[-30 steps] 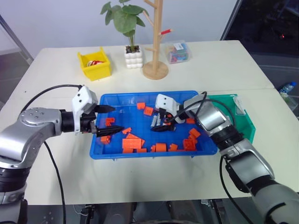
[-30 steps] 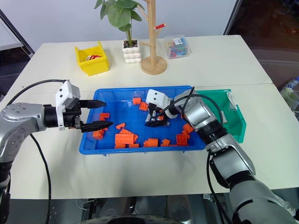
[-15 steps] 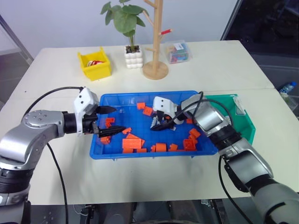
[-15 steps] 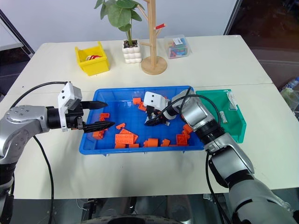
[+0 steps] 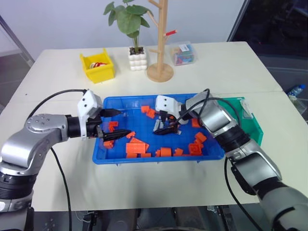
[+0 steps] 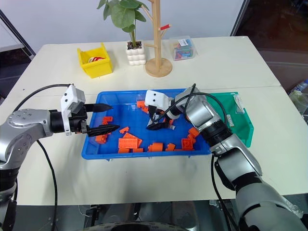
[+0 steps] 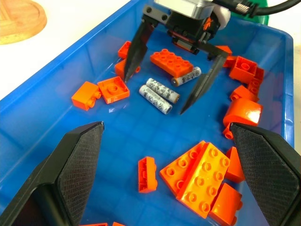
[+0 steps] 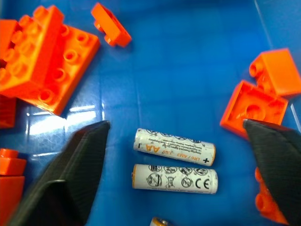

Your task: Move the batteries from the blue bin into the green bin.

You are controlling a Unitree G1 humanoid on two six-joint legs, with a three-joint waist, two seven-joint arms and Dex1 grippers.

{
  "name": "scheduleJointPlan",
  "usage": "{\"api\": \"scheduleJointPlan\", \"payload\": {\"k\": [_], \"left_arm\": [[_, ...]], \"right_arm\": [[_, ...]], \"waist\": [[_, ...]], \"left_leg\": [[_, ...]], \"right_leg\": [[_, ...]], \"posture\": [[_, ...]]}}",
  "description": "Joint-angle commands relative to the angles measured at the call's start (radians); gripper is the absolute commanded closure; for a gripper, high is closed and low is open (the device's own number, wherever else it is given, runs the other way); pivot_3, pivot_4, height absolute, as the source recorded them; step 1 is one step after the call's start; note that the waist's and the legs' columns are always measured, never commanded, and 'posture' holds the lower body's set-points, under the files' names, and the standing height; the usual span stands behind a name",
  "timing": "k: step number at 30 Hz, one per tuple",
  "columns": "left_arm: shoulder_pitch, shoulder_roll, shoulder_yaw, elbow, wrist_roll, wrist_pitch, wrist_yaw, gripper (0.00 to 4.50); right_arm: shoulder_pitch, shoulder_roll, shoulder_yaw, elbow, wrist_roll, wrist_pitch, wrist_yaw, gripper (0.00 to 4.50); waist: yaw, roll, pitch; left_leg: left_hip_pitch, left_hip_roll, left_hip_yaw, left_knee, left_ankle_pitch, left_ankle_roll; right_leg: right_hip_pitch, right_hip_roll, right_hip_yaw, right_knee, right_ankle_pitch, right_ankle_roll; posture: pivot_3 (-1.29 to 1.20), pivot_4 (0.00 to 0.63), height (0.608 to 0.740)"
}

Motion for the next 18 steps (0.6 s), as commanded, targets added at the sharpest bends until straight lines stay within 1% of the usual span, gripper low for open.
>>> {"api": "scheduleJointPlan", "payload": {"k": [1, 11, 18], "left_arm": [[-0.001, -0.003, 0.002, -0.018, 0.002, -0.015, 0.007, 0.00], [0.000, -0.025, -0.006, -0.018, 0.005, -0.021, 0.028, 0.00], [0.012, -0.042, -0.005, -0.032, 0.001, -0.022, 0.048, 0.00]], "right_arm": [[-0.022, -0.004, 0.012, -0.057, 0.000, 0.015, 0.021, 0.04], [-0.051, 0.004, 0.072, -0.025, -0.029, 0.015, 0.069, 0.04], [-0.085, 0.034, 0.085, 0.101, -0.061, -0.025, 0.047, 0.04]], "waist": [[0.000, 0.000, 0.000], [-0.001, 0.000, 0.000], [-0.001, 0.000, 0.000]], "left_leg": [[0.000, 0.000, 0.000, 0.000, 0.000, 0.000], [0.000, 0.000, 0.000, 0.000, 0.000, 0.000], [0.000, 0.000, 0.000, 0.000, 0.000, 0.000]], "right_leg": [[0.000, 0.000, 0.000, 0.000, 0.000, 0.000], [0.000, 0.000, 0.000, 0.000, 0.000, 0.000], [0.000, 0.000, 0.000, 0.000, 0.000, 0.000]], "posture": [[0.00, 0.150, 0.740], [0.00, 0.150, 0.740], [0.00, 0.150, 0.740]]}}
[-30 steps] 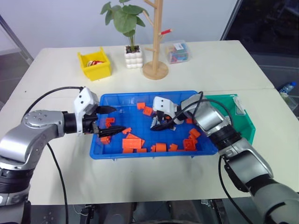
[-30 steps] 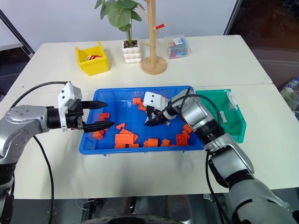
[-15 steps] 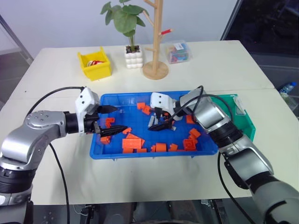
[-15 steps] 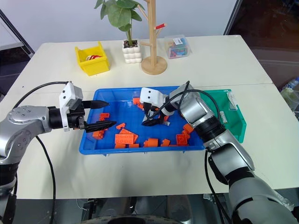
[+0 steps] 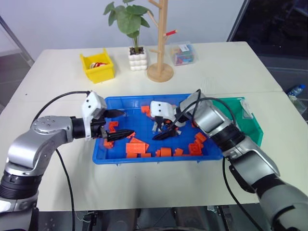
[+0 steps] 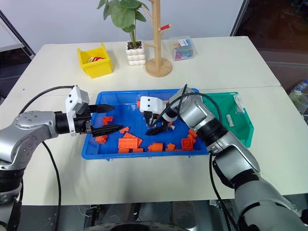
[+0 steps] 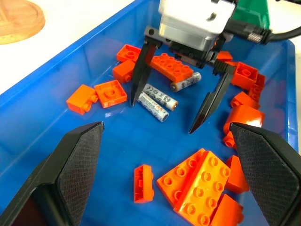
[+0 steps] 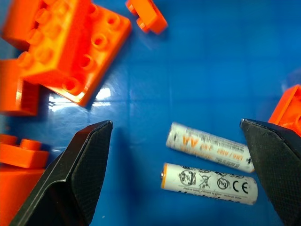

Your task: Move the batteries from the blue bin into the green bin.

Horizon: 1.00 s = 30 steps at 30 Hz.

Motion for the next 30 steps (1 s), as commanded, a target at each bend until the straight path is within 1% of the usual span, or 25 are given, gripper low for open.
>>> {"api": "scheduleJointPlan", "payload": {"k": [1, 6, 12, 15, 22, 30], "left_arm": [[0.008, -0.003, 0.015, -0.033, -0.001, -0.021, 0.008, 0.00], [0.019, -0.005, 0.018, -0.032, 0.001, -0.031, 0.011, 0.00], [0.022, -0.005, 0.019, -0.031, 0.001, -0.040, 0.019, 0.00], [0.016, -0.006, 0.017, -0.026, 0.001, -0.042, 0.022, 0.00], [0.011, -0.003, 0.020, -0.018, 0.003, -0.045, 0.023, 0.00], [0.000, 0.021, 0.019, 0.002, 0.005, -0.050, -0.014, 0.00]], "right_arm": [[-0.044, 0.012, 0.000, 0.054, -0.023, -0.038, -0.011, 0.04], [-0.092, 0.043, -0.022, 0.180, -0.038, -0.072, -0.046, 0.04], [-0.095, 0.048, -0.025, 0.215, -0.041, -0.096, -0.034, 0.04], [-0.085, 0.050, -0.022, 0.205, -0.039, -0.094, -0.023, 0.84], [-0.069, 0.051, -0.025, 0.180, -0.037, -0.085, -0.018, 4.42], [-0.104, 0.040, -0.069, 0.124, -0.013, -0.050, -0.024, 4.42]], "waist": [[0.000, 0.000, 0.000], [0.000, 0.000, 0.000], [0.000, 0.000, 0.000], [-0.001, 0.000, 0.000], [-0.001, 0.000, 0.000], [0.000, 0.000, 0.000]], "left_leg": [[0.000, 0.000, 0.000, 0.000, 0.000, 0.000], [0.000, 0.000, 0.000, 0.000, 0.000, 0.000], [0.000, 0.000, 0.000, 0.000, 0.000, 0.000], [0.000, 0.000, 0.000, 0.000, 0.000, 0.000], [0.000, 0.000, 0.000, 0.000, 0.000, 0.000], [0.000, 0.000, 0.000, 0.000, 0.000, 0.000]], "right_leg": [[0.000, 0.000, 0.000, 0.000, 0.000, 0.000], [0.000, 0.000, 0.000, 0.000, 0.000, 0.000], [0.000, 0.000, 0.000, 0.000, 0.000, 0.000], [0.000, 0.000, 0.000, 0.000, 0.000, 0.000], [0.000, 0.000, 0.000, 0.000, 0.000, 0.000], [0.000, 0.000, 0.000, 0.000, 0.000, 0.000]], "posture": [[0.00, 0.150, 0.740], [0.00, 0.150, 0.740], [0.00, 0.150, 0.740], [0.00, 0.150, 0.740], [0.00, 0.150, 0.740], [0.00, 0.150, 0.740]]}}
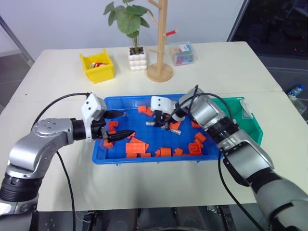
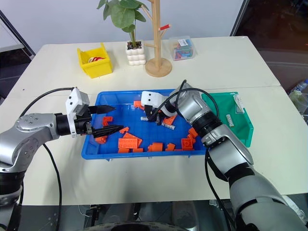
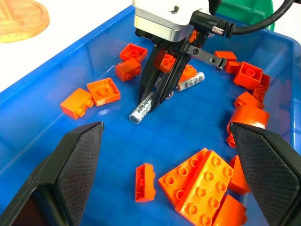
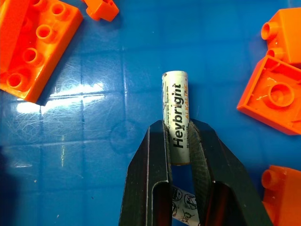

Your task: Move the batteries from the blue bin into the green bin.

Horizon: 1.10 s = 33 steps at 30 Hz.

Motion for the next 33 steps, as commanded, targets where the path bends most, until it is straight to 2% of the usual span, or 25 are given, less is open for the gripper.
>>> {"api": "scheduleJointPlan", "payload": {"k": [1, 6, 11, 17, 26, 30, 33], "left_arm": [[-0.038, 0.013, 0.022, 0.020, 0.003, -0.030, -0.023, 0.00], [-0.138, -0.015, 0.029, 0.122, -0.024, -0.035, -0.057, 0.00], [-0.241, -0.069, 0.009, 0.246, -0.035, -0.045, -0.109, 0.00], [-0.375, -0.181, -0.033, 0.400, -0.014, -0.095, -0.162, 0.00], [-0.501, -0.338, -0.179, 0.545, 0.076, -0.193, -0.278, 0.00], [-0.533, -0.386, -0.197, 0.602, 0.110, -0.237, -0.295, 0.00], [-0.554, -0.423, -0.185, 0.639, 0.121, -0.260, -0.281, 0.00]], "right_arm": [[-0.042, -0.014, -0.065, -0.095, 0.030, 0.044, 0.004, 4.42], [-0.081, -0.096, -0.166, -0.284, 0.099, 0.197, 0.028, 4.42], [-0.038, -0.270, -0.243, -0.433, 0.125, 0.297, 0.024, 4.42], [0.049, -0.462, -0.354, -0.588, 0.172, 0.444, -0.009, 4.42], [0.332, -0.694, -0.545, -0.844, 0.277, 0.640, -0.069, 4.42], [0.454, -0.736, -0.621, -0.889, 0.311, 0.679, -0.120, 4.42], [0.546, -0.723, -0.669, -0.890, 0.316, 0.673, -0.186, 4.42]], "waist": [[0.001, 0.000, 0.000], [0.003, 0.000, 0.000], [0.008, 0.000, 0.000], [0.003, 0.000, 0.000], [0.007, -0.001, 0.000], [0.005, 0.000, 0.000], [0.008, 0.000, 0.000]], "left_leg": [[0.000, 0.000, 0.000, 0.000, 0.000, 0.000], [-0.002, 0.000, 0.000, 0.000, 0.000, 0.000], [-0.002, 0.000, 0.000, 0.000, 0.000, 0.000], [-0.002, 0.000, 0.000, 0.001, 0.000, 0.000], [-0.004, 0.000, 0.002, 0.005, -0.001, 0.001], [-0.008, 0.000, 0.004, 0.012, -0.002, 0.004], [-0.009, 0.000, 0.004, 0.014, -0.002, 0.004]], "right_leg": [[0.000, 0.000, 0.000, 0.000, 0.000, 0.000], [-0.001, 0.000, 0.000, 0.000, 0.000, 0.000], [-0.001, 0.000, 0.000, -0.001, 0.000, 0.000], [-0.001, 0.000, 0.000, -0.001, 0.000, 0.000], [-0.001, 0.000, 0.000, -0.002, 0.000, 0.001], [-0.001, 0.000, 0.000, -0.001, 0.001, 0.003], [0.000, 0.000, 0.000, -0.002, 0.002, 0.004]], "posture": [[0.00, 0.150, 0.740], [0.00, 0.150, 0.740], [0.00, 0.150, 0.740], [0.00, 0.150, 0.740], [0.00, 0.150, 0.740], [0.00, 0.150, 0.740], [0.00, 0.150, 0.740]]}}
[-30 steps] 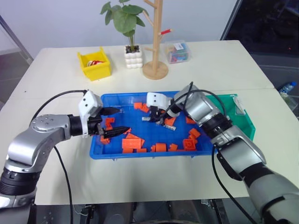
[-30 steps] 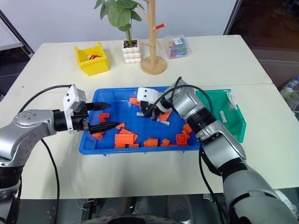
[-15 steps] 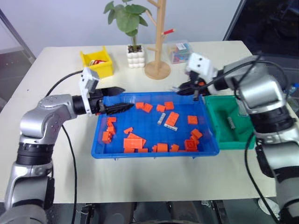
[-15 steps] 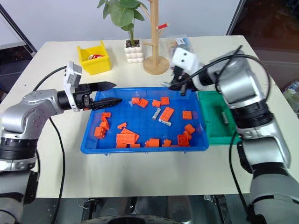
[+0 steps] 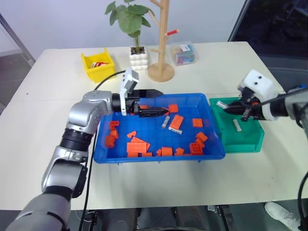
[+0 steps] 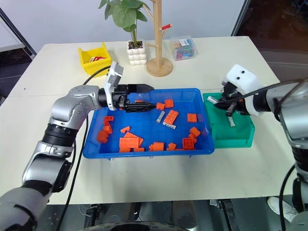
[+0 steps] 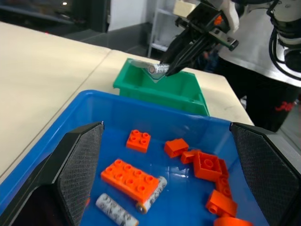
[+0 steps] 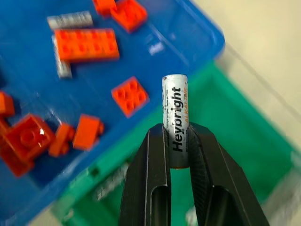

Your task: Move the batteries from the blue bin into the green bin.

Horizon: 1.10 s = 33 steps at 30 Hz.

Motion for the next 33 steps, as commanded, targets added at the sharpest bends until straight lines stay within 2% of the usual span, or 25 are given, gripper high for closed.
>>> {"api": "scheduleJointPlan", "payload": {"k": [1, 4, 5, 6, 12, 15, 20, 24, 28, 33], "left_arm": [[-0.033, -0.022, 0.025, 0.018, 0.011, -0.035, 0.007, 0.00], [-0.031, -0.025, 0.032, 0.021, 0.016, -0.037, 0.008, 0.00], [-0.027, -0.024, 0.034, 0.016, 0.017, -0.035, 0.008, 0.00], [-0.023, -0.022, 0.036, 0.011, 0.016, -0.031, 0.010, 0.00], [0.000, -0.004, 0.044, 0.004, 0.016, -0.017, 0.014, 0.00], [-0.002, 0.006, 0.043, 0.013, 0.021, -0.018, 0.008, 0.00], [-0.012, 0.066, 0.034, 0.035, 0.065, -0.049, -0.018, 0.00], [0.005, 0.121, 0.032, 0.036, 0.108, -0.082, -0.031, 0.00], [0.033, 0.155, 0.060, -0.007, 0.096, -0.059, -0.017, 0.00], [0.093, 0.193, 0.102, -0.104, 0.068, -0.006, 0.015, 0.00]], "right_arm": [[0.053, 0.011, -0.074, -0.018, 0.013, -0.006, -0.082, 4.42], [0.096, 0.056, -0.114, -0.003, 0.012, -0.005, -0.167, 4.42], [0.112, 0.071, -0.128, 0.000, 0.011, -0.005, -0.194, 3.46], [0.128, 0.087, -0.143, 0.002, 0.012, -0.004, -0.221, 3.19], [0.155, 0.213, -0.226, -0.019, 0.007, 0.001, -0.400, 0.14], [0.145, 0.231, -0.228, -0.045, 0.012, 0.005, -0.447, 0.05], [-0.063, 0.271, -0.131, -0.070, 0.111, 0.022, -0.424, 0.05], [-0.174, 0.386, -0.026, -0.042, 0.172, 0.038, -0.431, 0.05], [-0.178, 0.478, 0.086, -0.002, 0.191, 0.005, -0.433, 0.05], [-0.137, 0.526, 0.205, 0.058, 0.183, -0.058, -0.418, 0.05]], "waist": [[0.001, 0.000, 0.000], [0.000, 0.000, 0.000], [0.001, 0.000, 0.000], [0.003, 0.000, 0.000], [0.007, 0.000, 0.000], [0.007, 0.000, 0.000], [-0.005, 0.001, 0.000], [-0.005, 0.001, 0.000], [0.003, 0.001, 0.000], [0.004, 0.001, 0.000]], "left_leg": [[0.000, 0.000, 0.000, 0.001, 0.000, 0.000], [-0.001, 0.000, 0.000, 0.001, 0.000, 0.000], [-0.001, 0.000, 0.000, 0.001, 0.000, 0.000], [-0.001, 0.000, 0.000, 0.001, 0.000, 0.000], [-0.001, 0.000, 0.000, 0.001, 0.000, 0.000], [-0.001, -0.001, -0.001, 0.001, 0.000, 0.000], [0.000, 0.000, 0.000, 0.001, 0.000, 0.000], [0.000, 0.001, 0.000, 0.000, 0.000, 0.000], [-0.002, 0.000, -0.002, 0.000, 0.000, 0.000], [-0.004, -0.002, -0.004, 0.001, 0.000, 0.000]], "right_leg": [[0.000, 0.000, 0.000, 0.000, 0.000, 0.000], [0.000, 0.000, 0.000, 0.000, 0.000, 0.001], [0.000, 0.000, 0.000, 0.000, 0.000, 0.001], [0.000, 0.000, 0.000, 0.000, 0.000, 0.001], [0.000, 0.000, 0.000, 0.000, 0.001, 0.001], [0.000, 0.000, 0.000, 0.000, 0.001, 0.001], [0.000, 0.000, 0.000, 0.000, 0.001, 0.001], [0.000, 0.001, 0.000, 0.000, 0.001, 0.000], [-0.001, 0.001, 0.000, 0.000, 0.001, 0.000], [-0.003, 0.000, 0.000, 0.000, 0.003, 0.001]], "posture": [[0.00, 0.150, 0.740], [0.00, 0.150, 0.740], [0.00, 0.150, 0.740], [0.00, 0.150, 0.740], [0.00, 0.150, 0.740], [0.00, 0.150, 0.740], [0.00, 0.150, 0.740], [0.00, 0.150, 0.740], [0.00, 0.150, 0.740], [0.00, 0.150, 0.740]]}}
